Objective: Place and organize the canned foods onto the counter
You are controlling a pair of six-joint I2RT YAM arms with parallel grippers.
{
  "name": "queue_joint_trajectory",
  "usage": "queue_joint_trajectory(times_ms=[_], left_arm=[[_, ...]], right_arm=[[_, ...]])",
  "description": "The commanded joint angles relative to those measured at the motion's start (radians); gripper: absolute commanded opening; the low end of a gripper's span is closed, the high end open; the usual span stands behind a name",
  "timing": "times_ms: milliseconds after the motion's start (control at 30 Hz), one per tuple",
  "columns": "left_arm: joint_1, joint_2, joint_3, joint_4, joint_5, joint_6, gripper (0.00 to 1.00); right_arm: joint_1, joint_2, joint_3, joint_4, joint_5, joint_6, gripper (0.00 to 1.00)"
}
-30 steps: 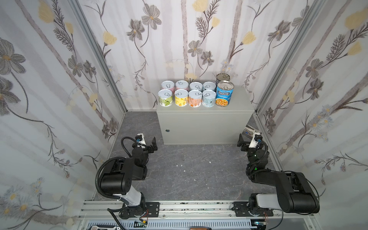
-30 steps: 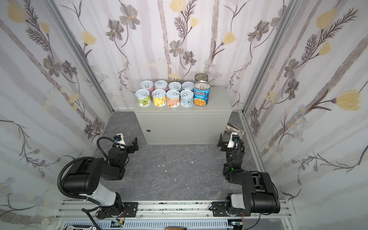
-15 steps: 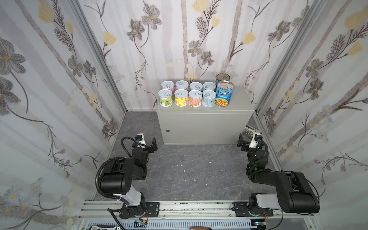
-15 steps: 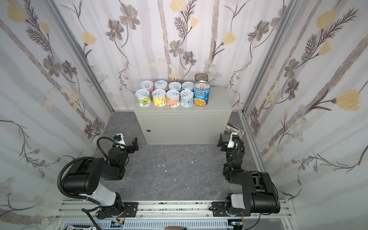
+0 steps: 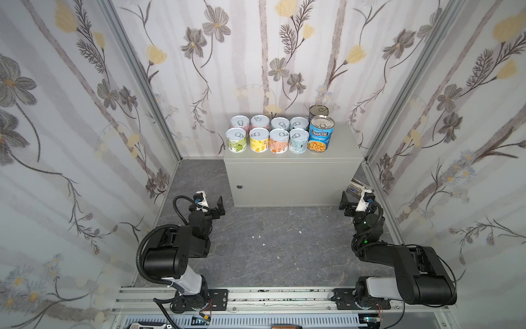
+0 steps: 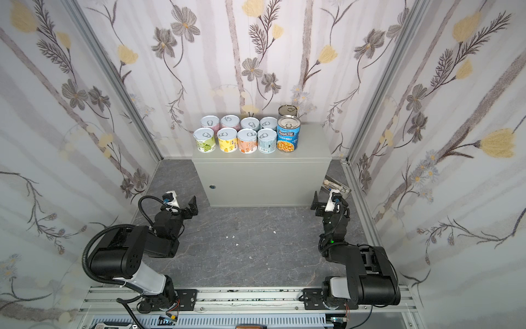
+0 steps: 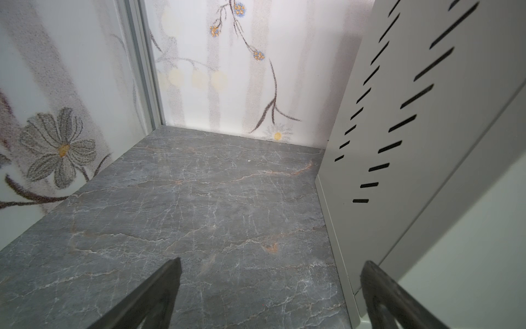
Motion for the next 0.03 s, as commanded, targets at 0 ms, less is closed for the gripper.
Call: queue_joint_trajectory(times_ms=[0], left_arm=[[0.001, -0.002, 0.004, 0.01, 0.002, 0.002, 1.0]], right_arm=[[0.001, -0.002, 0.003, 0.007, -0.005, -0.001, 1.0]])
